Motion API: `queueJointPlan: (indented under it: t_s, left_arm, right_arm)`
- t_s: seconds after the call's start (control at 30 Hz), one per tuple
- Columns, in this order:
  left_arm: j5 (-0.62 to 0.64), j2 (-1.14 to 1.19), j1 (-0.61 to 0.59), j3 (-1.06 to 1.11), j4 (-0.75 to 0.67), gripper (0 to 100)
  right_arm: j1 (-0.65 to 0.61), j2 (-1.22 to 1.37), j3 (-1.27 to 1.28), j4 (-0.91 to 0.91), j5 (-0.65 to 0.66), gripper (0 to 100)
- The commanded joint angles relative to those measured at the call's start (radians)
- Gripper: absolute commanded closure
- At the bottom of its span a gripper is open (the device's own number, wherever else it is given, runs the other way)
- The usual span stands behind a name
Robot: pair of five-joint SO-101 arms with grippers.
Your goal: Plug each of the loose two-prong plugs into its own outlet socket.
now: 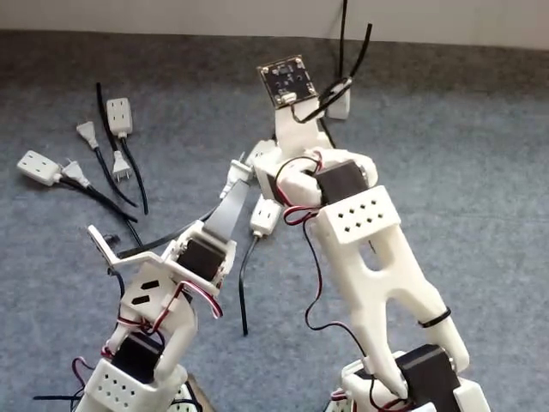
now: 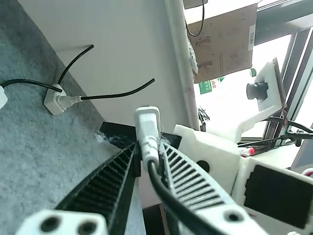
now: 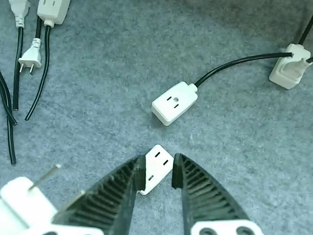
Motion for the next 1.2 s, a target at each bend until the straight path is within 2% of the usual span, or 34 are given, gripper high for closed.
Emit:
queueJointPlan:
  t_s: [0.0,0.17,0.27,0.37,0.57,0.77,0.83,1.0,1.1,1.17]
  left_arm:
    - [0.003,-0.004,-0.024,0.018,0.003,99]
    - [0.003,-0.004,-0.102,0.013,0.003,99]
    - [0.003,-0.004,-0.11,-0.002,0.009,99]
    - [0.002,-0.004,-0.11,-0.051,0.097,99]
    - [-0.066,-0.002,-0.105,-0.16,0.25,99]
    - [-0.064,0.025,-0.11,-0.209,0.264,99]
    - [-0.066,0.097,-0.12,-0.24,0.258,99]
    - [-0.068,0.417,-0.166,-0.378,0.089,99]
    - [-0.068,0.639,-0.166,-0.499,0.066,99]
    - [-0.068,0.799,-0.166,-0.611,0.069,99]
  right_arm:
    - [0.074,-0.016,-0.085,0.062,0.008,89.6]
    - [0.223,-0.016,-0.17,0.142,0.008,89.6]
    - [0.309,-0.016,-0.242,0.213,0.006,89.6]
    - [0.378,-0.016,-0.291,0.297,0.008,89.6]
    - [0.458,-0.013,-0.275,0.464,0.003,89.6]
    - [0.464,-0.015,-0.14,0.522,0.003,89.6]
    - [0.464,-0.015,-0.077,0.518,0.002,89.6]
    - [0.464,-0.015,0.041,0.512,0.0,89.7]
    - [0.464,-0.015,0.108,0.493,-0.002,89.7]
    - [0.464,-0.015,0.176,0.444,-0.054,89.7]
